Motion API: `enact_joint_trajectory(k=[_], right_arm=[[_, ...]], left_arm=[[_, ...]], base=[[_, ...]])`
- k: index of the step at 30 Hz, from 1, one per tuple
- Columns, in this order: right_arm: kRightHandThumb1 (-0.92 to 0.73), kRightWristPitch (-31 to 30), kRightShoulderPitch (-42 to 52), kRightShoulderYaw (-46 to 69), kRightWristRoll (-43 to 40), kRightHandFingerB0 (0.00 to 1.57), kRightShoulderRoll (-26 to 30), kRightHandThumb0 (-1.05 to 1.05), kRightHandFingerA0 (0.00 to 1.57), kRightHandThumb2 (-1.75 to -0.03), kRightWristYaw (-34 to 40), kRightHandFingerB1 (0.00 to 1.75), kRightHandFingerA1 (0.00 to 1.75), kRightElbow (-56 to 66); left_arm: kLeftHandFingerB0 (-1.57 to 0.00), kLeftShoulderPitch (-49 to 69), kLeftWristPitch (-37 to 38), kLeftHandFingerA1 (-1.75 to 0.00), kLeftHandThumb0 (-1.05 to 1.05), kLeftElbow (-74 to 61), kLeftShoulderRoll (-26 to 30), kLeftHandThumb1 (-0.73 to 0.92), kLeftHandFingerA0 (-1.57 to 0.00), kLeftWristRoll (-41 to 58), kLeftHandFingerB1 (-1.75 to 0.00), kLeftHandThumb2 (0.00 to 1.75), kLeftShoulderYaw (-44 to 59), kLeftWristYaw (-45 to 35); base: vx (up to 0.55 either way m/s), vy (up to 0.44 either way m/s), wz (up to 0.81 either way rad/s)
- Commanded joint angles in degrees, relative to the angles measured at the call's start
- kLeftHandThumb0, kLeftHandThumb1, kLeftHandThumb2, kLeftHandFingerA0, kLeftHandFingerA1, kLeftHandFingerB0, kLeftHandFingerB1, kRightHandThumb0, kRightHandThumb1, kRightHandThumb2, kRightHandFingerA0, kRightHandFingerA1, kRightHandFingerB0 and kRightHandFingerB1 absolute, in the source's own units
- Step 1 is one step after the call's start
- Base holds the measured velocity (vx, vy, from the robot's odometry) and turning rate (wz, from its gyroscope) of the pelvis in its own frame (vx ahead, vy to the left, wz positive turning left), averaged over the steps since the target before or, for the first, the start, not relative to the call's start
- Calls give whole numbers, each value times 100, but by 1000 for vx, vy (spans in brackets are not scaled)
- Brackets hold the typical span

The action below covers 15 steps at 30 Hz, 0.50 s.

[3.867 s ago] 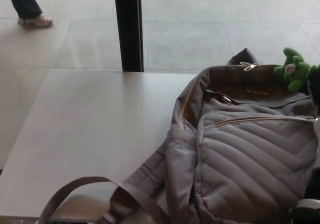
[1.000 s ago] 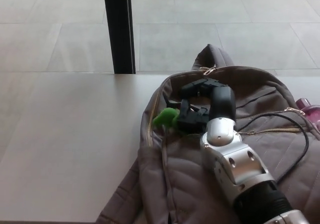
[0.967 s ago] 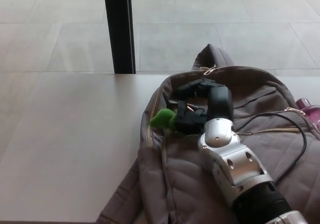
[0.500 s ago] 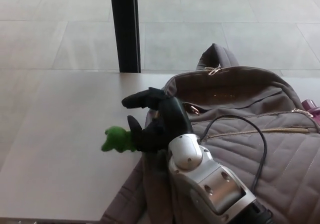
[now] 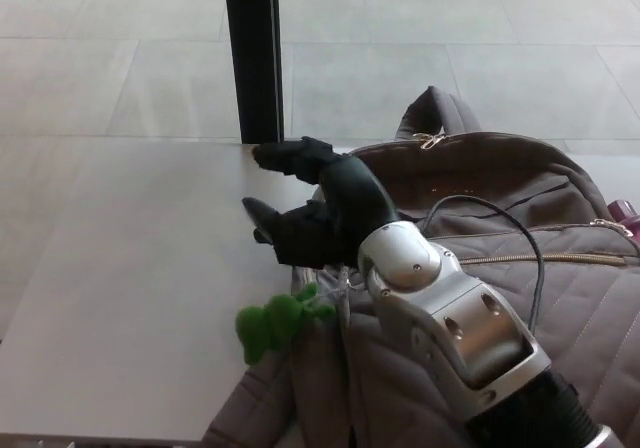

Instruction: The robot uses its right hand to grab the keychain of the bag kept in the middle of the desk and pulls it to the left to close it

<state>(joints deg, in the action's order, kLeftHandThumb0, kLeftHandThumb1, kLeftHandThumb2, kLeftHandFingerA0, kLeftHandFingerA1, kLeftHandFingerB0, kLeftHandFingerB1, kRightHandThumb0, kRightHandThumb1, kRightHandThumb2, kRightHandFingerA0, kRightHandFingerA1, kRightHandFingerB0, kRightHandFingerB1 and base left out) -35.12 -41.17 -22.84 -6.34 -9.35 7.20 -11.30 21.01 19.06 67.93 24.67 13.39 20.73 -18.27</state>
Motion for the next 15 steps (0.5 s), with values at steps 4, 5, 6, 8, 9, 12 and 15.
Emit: enact_joint_trajectory(k=[4, 5, 6, 8, 9, 12, 15], right_arm=[[-71, -866, -461, -796, -116, 32, 583, -50, 34, -61, -1824, 39, 59, 611], [-72, -922, -649, -788, -98, 29, 825, -57, 31, -62, -2041, 36, 53, 627], [-72, -921, -700, -781, -85, 29, 955, -57, 31, -62, -2127, 36, 53, 689], [-72, -1066, -941, -616, -109, 27, 1252, -57, 28, -61, -2256, 34, 52, 760], [-72, -1082, -961, -614, -118, 27, 1280, -57, 28, -61, -2269, 34, 52, 768], [-56, -1058, -1284, -107, -209, 14, 2065, -70, 26, -94, -2607, 50, 65, 814], [-57, -849, -1472, 359, -190, 14, 2974, -65, 25, -91, -2918, 43, 58, 637]], left_arm=[[-68, 144, 186, -61, -58, -52, 31, 92, -72, -135, -51, 68, -11, 187], [-69, 147, 178, -60, -58, -57, 25, 92, -74, -138, -50, 67, -15, 202], [-69, 131, 197, -60, -58, -26, 24, 92, -74, -168, -50, 67, -36, 234], [-67, 104, 159, -57, -58, 24, 25, 92, -72, -151, -50, 68, -26, 211], [-67, 103, 155, -57, -58, 25, 25, 92, -72, -147, -50, 68, -25, 207], [-65, 135, 212, -57, -57, -5, 19, 92, -74, -113, -50, 68, 5, 169], [-67, 148, 258, -59, -57, -31, 33, 92, -75, -205, -50, 69, -69, 228]], base=[[0, 0, 0], [0, 0, 0], [0, 0, 0], [0, 0, 0], [0, 0, 0], [0, 0, 0], [0, 0, 0]])
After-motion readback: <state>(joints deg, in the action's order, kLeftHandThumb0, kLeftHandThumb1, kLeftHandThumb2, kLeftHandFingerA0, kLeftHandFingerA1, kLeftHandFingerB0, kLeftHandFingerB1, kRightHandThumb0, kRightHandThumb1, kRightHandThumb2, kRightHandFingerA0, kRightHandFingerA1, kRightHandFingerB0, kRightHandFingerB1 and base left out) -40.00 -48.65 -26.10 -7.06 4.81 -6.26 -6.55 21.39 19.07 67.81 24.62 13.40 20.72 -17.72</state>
